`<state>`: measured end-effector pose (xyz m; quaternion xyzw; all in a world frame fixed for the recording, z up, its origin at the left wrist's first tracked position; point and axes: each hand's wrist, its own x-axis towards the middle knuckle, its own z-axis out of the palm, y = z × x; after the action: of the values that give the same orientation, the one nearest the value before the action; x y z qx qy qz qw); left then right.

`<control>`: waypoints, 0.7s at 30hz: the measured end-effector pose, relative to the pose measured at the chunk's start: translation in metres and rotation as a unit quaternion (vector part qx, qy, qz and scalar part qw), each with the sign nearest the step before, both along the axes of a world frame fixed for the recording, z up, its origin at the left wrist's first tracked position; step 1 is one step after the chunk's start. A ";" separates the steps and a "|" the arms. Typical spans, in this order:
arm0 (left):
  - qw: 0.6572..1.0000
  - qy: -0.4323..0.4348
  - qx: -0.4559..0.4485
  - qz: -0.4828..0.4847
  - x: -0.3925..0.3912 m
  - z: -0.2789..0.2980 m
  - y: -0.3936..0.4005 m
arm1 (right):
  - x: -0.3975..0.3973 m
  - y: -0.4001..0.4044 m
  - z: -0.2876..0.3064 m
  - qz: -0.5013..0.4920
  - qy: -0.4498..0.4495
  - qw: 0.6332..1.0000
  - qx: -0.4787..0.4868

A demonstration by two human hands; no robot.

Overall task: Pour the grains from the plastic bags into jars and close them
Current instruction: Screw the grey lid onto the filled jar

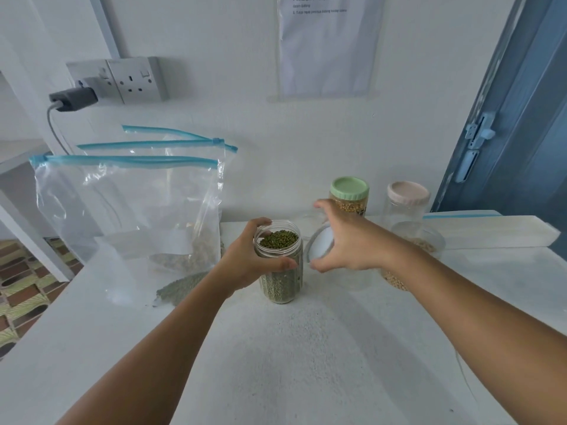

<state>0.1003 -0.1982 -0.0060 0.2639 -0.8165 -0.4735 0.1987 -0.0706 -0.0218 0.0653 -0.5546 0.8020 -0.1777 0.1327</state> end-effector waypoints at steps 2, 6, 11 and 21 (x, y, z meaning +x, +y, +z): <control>1.000 0.001 0.001 -0.010 0.001 0.000 -0.001 | 0.001 -0.009 0.007 -0.005 -0.039 0.999 -0.024; 0.999 0.017 0.017 -0.023 0.001 0.000 0.000 | 0.009 -0.031 0.006 -0.016 -0.091 0.992 -0.082; 0.998 0.040 0.034 -0.023 0.001 -0.004 0.001 | 0.023 -0.054 0.000 0.007 -0.122 0.986 -0.110; 0.996 0.036 0.049 -0.058 0.000 0.000 -0.015 | 0.018 -0.070 0.013 0.061 -0.100 0.993 -0.027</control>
<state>0.1002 -0.2128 -0.0060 0.2086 -0.7985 -0.5329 0.1866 -0.0530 -0.0914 0.0785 -0.5851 0.7444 -0.2459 0.2076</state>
